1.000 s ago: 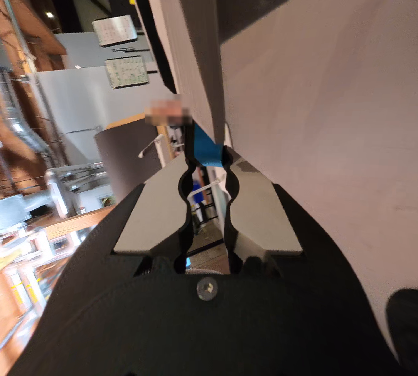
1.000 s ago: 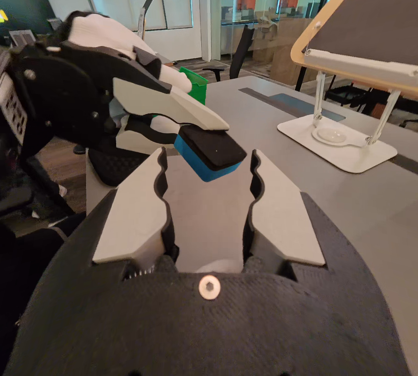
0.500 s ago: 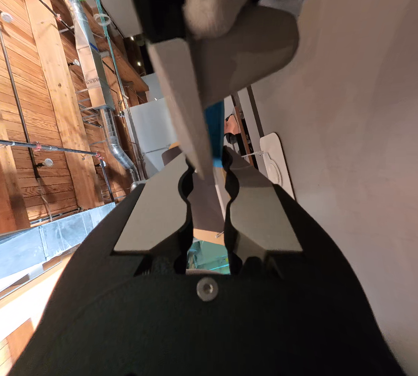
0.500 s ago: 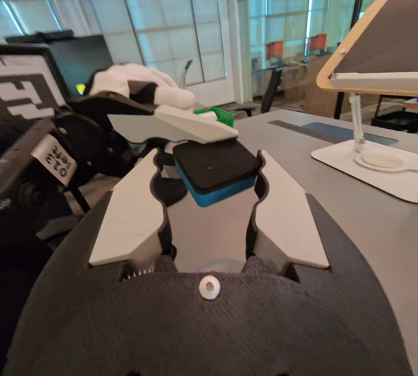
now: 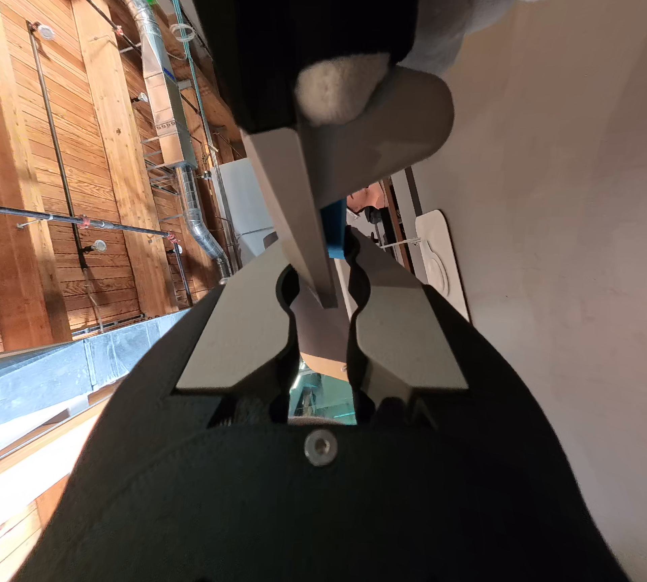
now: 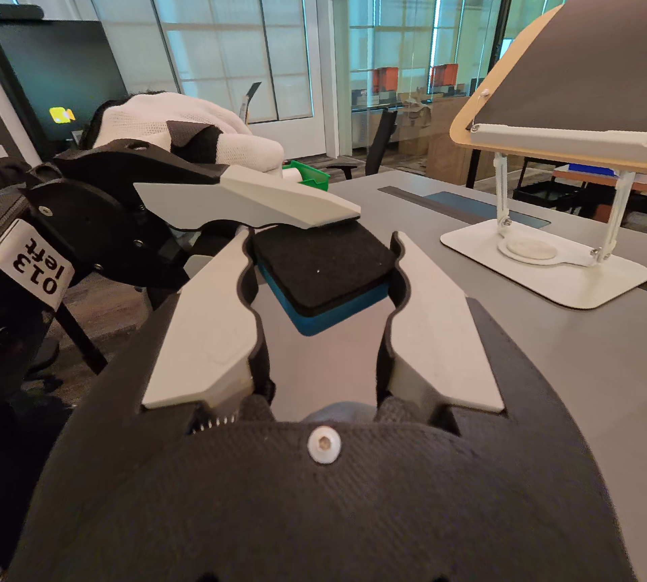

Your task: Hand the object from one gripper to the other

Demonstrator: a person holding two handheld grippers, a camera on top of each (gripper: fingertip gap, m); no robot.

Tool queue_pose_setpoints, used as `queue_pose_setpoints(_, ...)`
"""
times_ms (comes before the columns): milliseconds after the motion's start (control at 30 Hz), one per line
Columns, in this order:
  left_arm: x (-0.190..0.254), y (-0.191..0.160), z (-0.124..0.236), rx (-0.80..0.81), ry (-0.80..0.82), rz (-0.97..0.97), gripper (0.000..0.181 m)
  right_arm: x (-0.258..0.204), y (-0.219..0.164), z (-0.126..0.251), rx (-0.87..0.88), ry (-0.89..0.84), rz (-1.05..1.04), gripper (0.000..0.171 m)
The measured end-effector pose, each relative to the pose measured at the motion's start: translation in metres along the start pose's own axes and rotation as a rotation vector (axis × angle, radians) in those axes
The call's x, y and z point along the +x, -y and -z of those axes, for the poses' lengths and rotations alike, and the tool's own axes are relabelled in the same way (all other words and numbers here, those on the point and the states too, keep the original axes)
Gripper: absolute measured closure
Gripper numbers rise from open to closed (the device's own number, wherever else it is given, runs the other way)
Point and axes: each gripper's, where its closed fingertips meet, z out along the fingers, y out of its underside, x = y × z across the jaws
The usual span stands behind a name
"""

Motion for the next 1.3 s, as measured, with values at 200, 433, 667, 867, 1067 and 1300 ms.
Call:
queue_pose_setpoints(200, 0.004, -0.001, -0.003, -0.001, -0.004, -0.005, 0.16, 0.003, -0.003, 0.0, -0.01, -0.008, 0.005, 0.099)
queue_pose_setpoints(433, -0.003, -0.002, 0.012, 0.097, -0.141, 0.208, 0.143, -0.003, 0.007, 0.009, 0.032, 0.042, 0.044, 0.099)
queue_pose_setpoints(667, -0.011, 0.003, 0.04, 0.364, -0.472, 0.834, 0.146, -0.023, 0.011, 0.024, 0.056, 0.184, 0.103, 0.099)
queue_pose_setpoints(867, -0.002, 0.021, 0.057, 0.585, -0.888, 1.431, 0.127, -0.042, 0.006, 0.031, 0.008, 0.188, 0.382, 0.099)
queue_pose_setpoints(1067, -0.002, 0.052, 0.075, 0.746, -1.107, 1.628, 0.131, -0.061, 0.003, 0.034, -0.02, 0.187, 0.626, 0.099)
queue_pose_setpoints(1300, -0.009, 0.057, 0.085, 0.91, -1.225, 1.711, 0.129, -0.048, -0.007, 0.037, -0.171, 0.055, 0.871, 0.099)
